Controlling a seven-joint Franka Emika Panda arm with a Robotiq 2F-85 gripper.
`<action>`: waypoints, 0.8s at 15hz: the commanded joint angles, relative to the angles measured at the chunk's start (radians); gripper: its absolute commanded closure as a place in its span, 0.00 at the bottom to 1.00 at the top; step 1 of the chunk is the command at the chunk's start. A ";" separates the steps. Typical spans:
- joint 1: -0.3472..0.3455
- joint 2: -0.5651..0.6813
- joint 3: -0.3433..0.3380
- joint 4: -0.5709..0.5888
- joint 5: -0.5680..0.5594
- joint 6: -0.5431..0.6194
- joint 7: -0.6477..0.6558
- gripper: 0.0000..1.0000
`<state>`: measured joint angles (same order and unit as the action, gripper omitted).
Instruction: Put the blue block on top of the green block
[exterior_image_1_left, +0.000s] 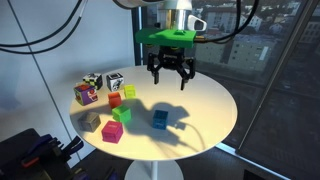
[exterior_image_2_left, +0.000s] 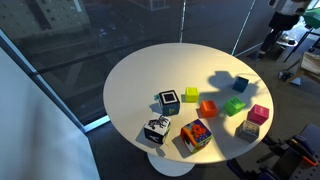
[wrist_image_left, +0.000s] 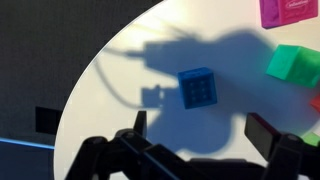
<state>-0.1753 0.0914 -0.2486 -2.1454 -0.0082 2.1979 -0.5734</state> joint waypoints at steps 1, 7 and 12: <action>-0.036 0.015 0.022 -0.045 0.016 0.080 -0.052 0.00; -0.050 0.082 0.045 -0.092 0.010 0.184 -0.071 0.00; -0.052 0.166 0.071 -0.074 -0.006 0.227 -0.047 0.00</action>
<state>-0.2049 0.2168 -0.2045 -2.2359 -0.0075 2.3944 -0.6162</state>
